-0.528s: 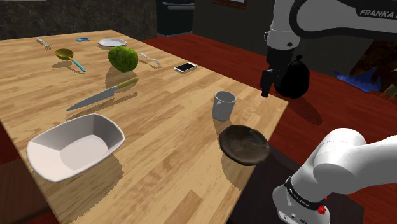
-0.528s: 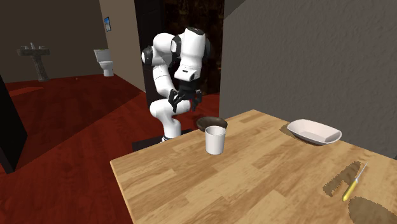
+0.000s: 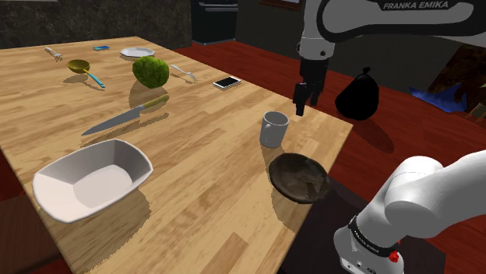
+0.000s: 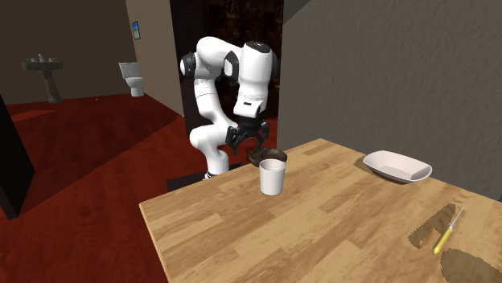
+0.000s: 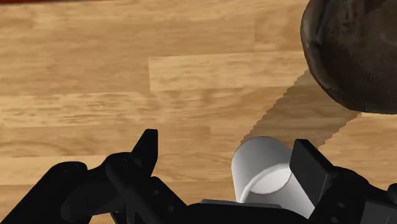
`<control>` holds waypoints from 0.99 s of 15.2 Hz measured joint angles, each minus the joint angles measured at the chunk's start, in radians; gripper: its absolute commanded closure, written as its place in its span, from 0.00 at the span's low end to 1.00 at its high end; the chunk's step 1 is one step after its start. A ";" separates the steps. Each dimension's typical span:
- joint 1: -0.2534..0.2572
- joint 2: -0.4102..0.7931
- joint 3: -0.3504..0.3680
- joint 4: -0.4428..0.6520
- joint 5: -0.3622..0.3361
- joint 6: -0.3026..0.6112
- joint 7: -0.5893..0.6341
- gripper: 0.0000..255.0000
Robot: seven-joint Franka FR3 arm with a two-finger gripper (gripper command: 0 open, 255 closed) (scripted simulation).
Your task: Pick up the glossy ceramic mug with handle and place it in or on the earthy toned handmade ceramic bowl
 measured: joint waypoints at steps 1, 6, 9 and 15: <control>0.005 0.047 -0.006 0.020 0.013 0.021 -0.010 0.00; 0.028 0.224 -0.015 0.121 0.080 0.071 -0.043 0.00; 0.030 0.236 -0.016 0.092 0.087 0.108 -0.049 0.00; 0.031 0.231 -0.014 0.031 0.088 0.165 -0.050 0.00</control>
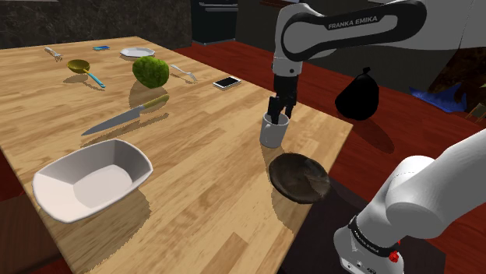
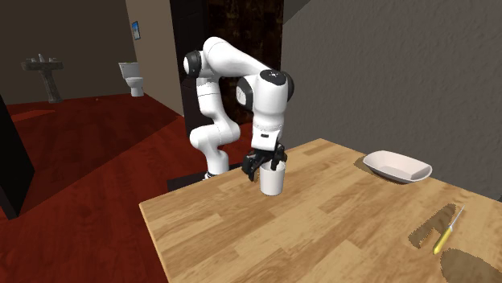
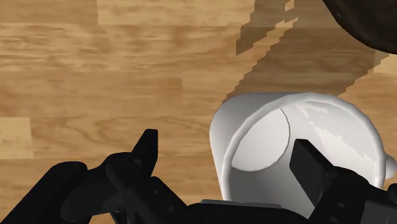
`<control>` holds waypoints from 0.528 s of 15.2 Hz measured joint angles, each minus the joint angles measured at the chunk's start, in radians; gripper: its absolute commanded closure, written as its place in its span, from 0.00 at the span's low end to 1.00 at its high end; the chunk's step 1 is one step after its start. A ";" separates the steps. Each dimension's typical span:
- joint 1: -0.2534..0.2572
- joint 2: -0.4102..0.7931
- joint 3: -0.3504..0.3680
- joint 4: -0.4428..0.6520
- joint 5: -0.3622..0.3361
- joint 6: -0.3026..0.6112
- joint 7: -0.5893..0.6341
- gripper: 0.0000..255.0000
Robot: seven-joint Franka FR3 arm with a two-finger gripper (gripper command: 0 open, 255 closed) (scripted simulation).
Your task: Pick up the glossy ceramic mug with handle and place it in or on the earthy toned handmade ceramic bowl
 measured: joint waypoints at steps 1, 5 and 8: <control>0.000 0.000 0.000 -0.002 0.000 0.002 0.000 0.00; 0.000 0.000 0.000 -0.003 0.000 0.004 0.000 1.00; 0.000 0.000 0.000 -0.003 0.000 0.004 0.000 1.00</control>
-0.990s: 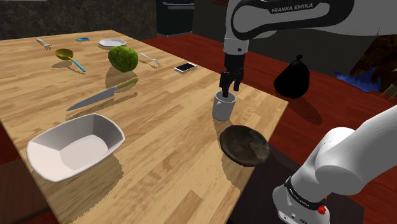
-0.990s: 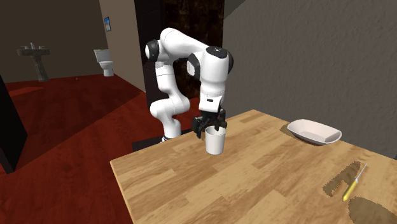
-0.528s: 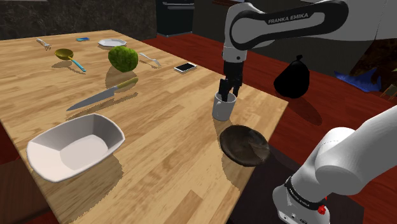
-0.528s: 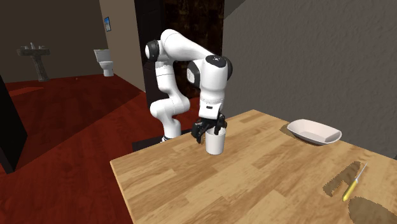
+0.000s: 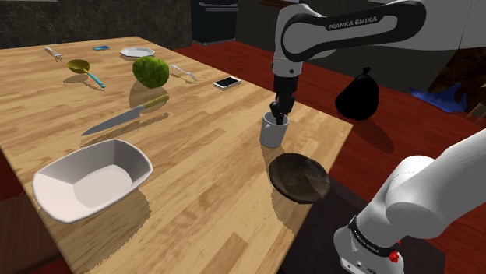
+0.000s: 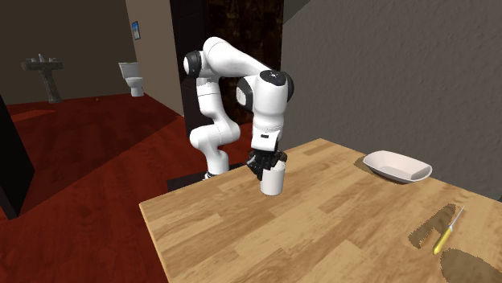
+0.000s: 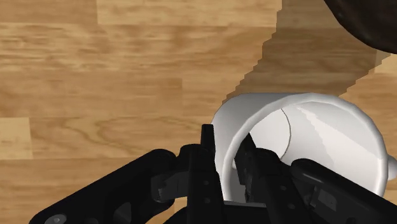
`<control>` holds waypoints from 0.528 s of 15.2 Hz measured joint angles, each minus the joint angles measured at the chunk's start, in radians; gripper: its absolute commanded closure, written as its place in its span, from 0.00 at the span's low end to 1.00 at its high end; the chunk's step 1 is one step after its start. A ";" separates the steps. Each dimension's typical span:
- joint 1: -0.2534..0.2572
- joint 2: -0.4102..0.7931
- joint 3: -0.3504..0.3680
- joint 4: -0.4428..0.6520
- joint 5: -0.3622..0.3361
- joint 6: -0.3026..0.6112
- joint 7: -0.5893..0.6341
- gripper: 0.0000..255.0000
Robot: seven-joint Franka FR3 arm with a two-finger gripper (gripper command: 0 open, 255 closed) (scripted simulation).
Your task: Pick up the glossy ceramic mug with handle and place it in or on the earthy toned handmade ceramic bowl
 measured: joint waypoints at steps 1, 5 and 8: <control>0.000 0.000 0.000 0.000 0.000 0.000 0.000 1.00; 0.000 0.000 0.000 0.000 0.000 0.000 0.000 1.00; 0.000 -0.001 0.000 0.006 0.000 -0.007 0.000 1.00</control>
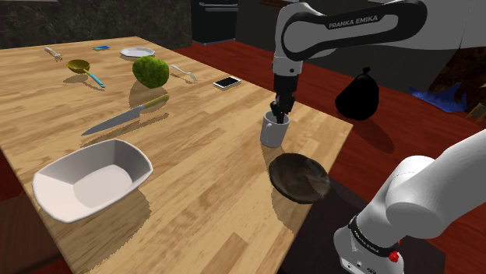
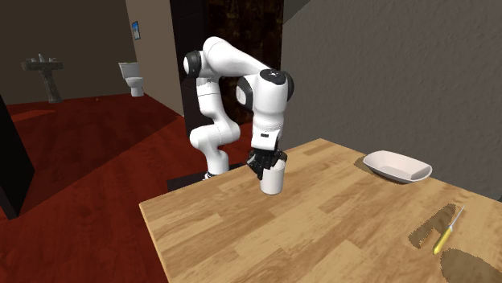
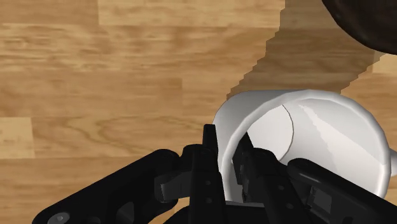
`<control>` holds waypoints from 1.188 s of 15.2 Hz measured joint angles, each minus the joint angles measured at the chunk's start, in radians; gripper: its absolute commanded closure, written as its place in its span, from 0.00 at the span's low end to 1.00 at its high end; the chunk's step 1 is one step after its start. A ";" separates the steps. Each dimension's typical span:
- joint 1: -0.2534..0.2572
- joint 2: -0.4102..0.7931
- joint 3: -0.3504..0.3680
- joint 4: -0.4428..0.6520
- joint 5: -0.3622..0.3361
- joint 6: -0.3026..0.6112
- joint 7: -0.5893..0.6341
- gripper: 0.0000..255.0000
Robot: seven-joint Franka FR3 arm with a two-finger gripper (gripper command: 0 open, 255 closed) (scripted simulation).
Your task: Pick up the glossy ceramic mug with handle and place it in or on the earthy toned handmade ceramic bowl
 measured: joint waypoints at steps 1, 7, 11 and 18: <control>0.000 -0.004 0.001 0.006 0.000 -0.009 0.001 1.00; 0.001 -0.013 0.001 0.078 0.000 -0.091 0.005 1.00; 0.000 -0.014 -0.001 0.127 -0.001 -0.141 0.006 1.00; 0.000 -0.011 -0.001 0.223 -0.001 -0.234 0.010 1.00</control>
